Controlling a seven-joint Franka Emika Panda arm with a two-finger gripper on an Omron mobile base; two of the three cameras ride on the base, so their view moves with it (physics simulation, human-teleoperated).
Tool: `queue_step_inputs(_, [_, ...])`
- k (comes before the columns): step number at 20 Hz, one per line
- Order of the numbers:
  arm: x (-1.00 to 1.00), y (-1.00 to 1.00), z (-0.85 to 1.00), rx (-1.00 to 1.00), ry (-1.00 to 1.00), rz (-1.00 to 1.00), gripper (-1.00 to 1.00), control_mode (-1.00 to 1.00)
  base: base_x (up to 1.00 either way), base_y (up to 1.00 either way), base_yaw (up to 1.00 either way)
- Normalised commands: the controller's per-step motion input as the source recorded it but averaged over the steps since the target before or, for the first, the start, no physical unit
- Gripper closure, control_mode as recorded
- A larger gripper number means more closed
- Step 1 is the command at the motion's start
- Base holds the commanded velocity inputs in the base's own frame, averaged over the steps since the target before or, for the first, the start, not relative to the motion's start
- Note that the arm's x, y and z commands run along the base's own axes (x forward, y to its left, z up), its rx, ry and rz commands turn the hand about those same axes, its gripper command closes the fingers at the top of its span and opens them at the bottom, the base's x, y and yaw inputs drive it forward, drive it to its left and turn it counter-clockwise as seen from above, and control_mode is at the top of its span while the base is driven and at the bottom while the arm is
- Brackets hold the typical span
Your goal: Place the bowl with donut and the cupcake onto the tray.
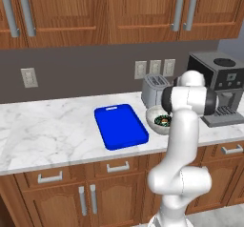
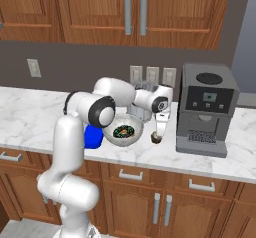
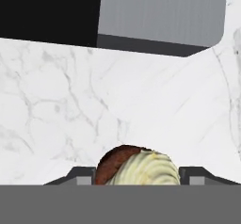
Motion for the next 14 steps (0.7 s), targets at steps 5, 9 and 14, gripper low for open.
queue_step_inputs(5, [-0.19, 0.00, 0.47, 0.00, -0.07, 0.00, 1.00, -1.00, 0.00, 0.00, 0.00])
queue_step_inputs(9, [-0.27, 0.02, 0.39, 0.00, -0.08, 0.00, 1.00, -1.00, 0.00, 0.00, 0.00])
queue_step_inputs(14, [-0.52, 0.16, 0.42, -0.02, -0.11, 0.00, 1.00, -1.00, 0.00, 0.00, 0.00])
